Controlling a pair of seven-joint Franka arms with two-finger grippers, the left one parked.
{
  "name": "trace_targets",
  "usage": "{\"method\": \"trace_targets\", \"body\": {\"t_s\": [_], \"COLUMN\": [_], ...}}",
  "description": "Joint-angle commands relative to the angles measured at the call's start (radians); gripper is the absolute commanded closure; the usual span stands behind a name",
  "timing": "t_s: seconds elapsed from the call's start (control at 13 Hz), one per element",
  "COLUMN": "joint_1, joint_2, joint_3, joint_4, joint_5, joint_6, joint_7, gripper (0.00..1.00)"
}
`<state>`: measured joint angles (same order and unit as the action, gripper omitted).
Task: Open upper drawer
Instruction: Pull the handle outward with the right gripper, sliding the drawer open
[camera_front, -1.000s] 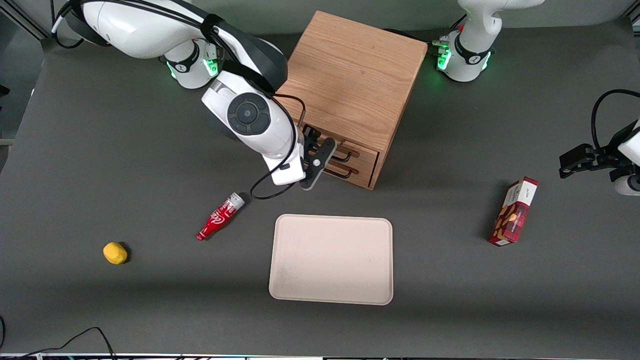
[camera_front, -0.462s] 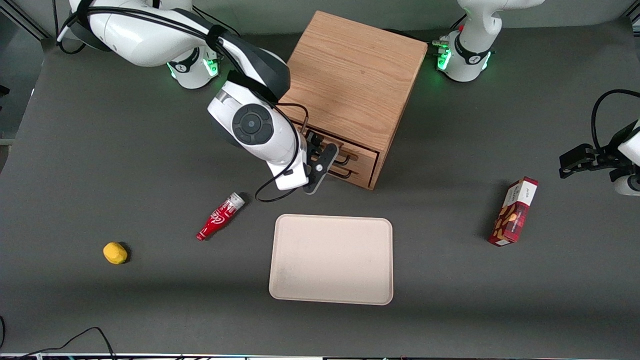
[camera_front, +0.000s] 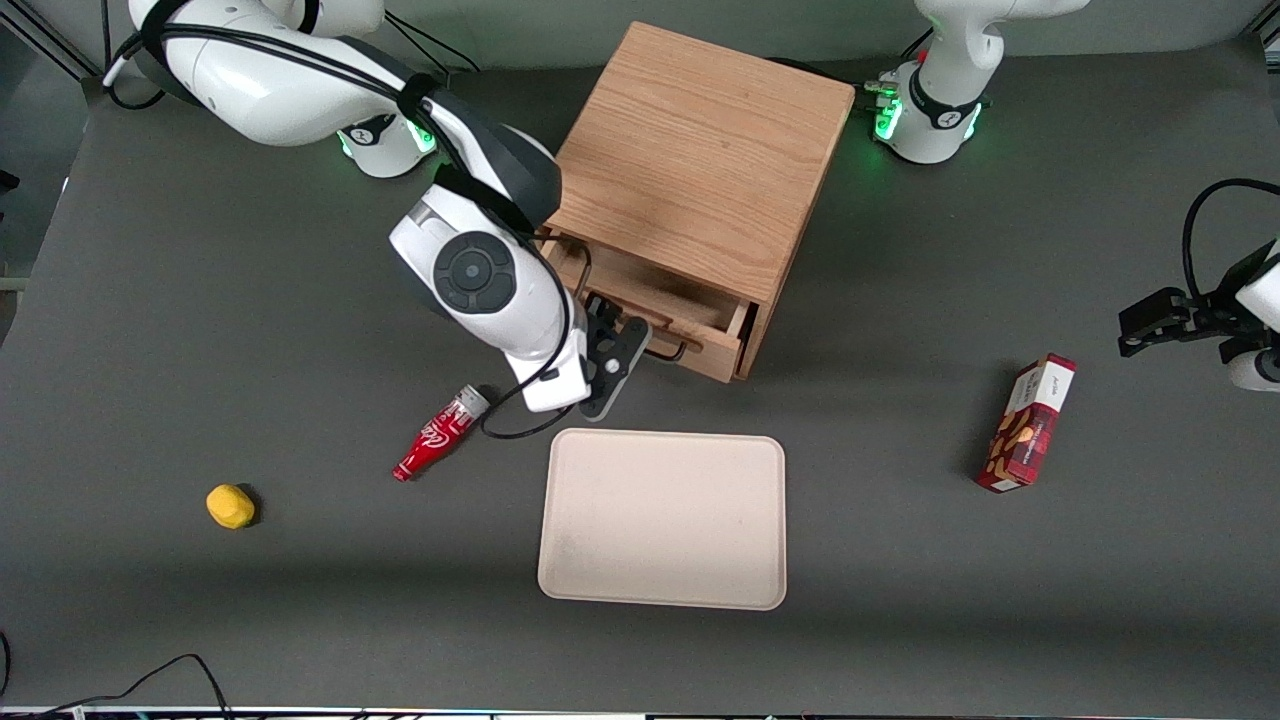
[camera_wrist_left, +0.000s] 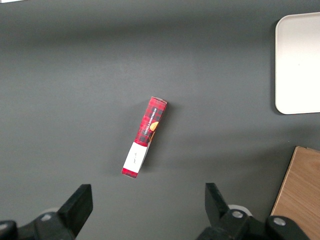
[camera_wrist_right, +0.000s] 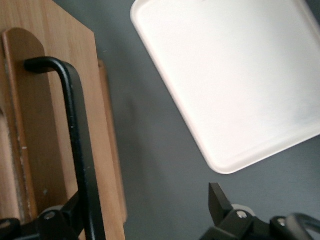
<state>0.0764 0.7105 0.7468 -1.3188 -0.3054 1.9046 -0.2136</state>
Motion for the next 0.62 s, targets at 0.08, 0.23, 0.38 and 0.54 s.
{"method": "trace_targets", "body": {"t_s": [0.08,0.23,0.38,0.54], "joint_1": [0.009,0.011,0.009,0.009], "joint_2": [0.035,0.049,0.050,0.050], "joint_3": [-0.036,-0.061,-0.089,-0.119], "joint_4": [0.068,0.076,0.076,0.088], "joint_5": [-0.041,-0.063,-0.087,-0.089], "joint_6": [0.063,0.120,0.166,0.192], "joint_7": [-0.049,-0.050,-0.061,-0.079], "gripper": [0.00,0.00,0.00,0.00]}}
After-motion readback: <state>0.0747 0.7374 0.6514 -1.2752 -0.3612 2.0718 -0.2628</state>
